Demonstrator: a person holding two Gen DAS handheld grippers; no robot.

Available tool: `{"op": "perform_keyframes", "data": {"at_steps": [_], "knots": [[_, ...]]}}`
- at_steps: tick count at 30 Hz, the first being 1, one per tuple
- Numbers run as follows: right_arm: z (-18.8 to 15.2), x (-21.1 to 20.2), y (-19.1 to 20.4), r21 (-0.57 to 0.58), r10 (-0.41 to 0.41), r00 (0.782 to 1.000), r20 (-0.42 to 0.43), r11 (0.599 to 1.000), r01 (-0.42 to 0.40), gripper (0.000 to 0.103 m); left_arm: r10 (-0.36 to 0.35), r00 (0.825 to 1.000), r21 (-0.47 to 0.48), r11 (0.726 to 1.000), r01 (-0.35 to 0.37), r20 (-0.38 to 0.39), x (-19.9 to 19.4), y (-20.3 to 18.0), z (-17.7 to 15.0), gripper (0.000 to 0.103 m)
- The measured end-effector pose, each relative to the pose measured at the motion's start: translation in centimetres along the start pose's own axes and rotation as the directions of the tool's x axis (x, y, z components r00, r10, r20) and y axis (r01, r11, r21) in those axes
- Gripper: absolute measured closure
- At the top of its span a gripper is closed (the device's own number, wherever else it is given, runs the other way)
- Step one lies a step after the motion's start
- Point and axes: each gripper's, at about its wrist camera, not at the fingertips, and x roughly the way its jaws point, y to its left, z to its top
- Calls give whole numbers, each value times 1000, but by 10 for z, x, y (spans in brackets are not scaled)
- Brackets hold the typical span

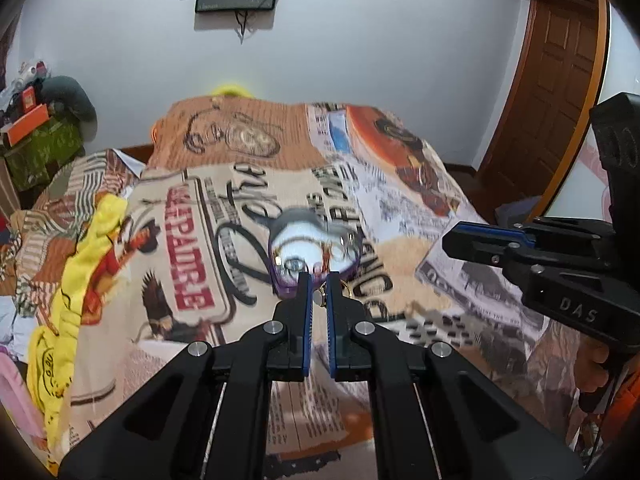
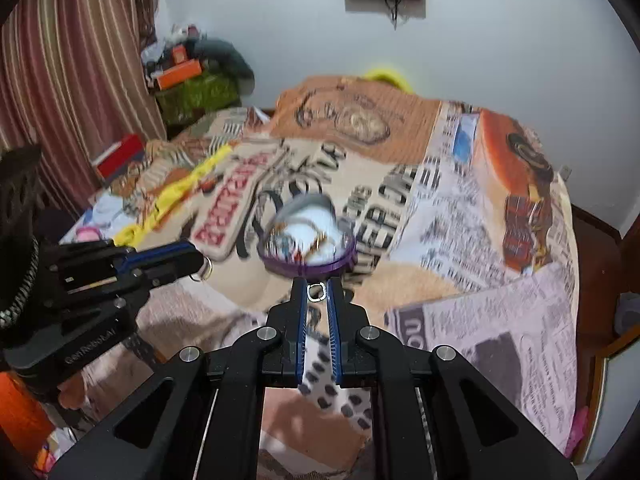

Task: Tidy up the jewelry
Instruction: 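Lower both rings into the purple heart tin and open both tools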

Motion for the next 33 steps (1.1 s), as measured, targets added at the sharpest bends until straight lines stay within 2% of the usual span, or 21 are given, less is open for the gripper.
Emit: {"op": "perform_keyframes", "data": {"at_steps": [8,15,26,33], "knots": [[24,-10,-1,14,12,997,75,1000,-14,94,8,999,11,1000,-9,50,-3,1,22,98],[32,-1,-2,22,32,996,84,999,-34,94,20,999,13,1000,-21,42,14,7,29,98],[35,45,-12,50,43,999,7,998,-43,94,5,1000,-22,1000,-6,-14,55,24,33,98],[39,77,-18,56,45,997,-61,998,-41,94,-17,996,-28,999,15,-87,93,29,29,98]]}}
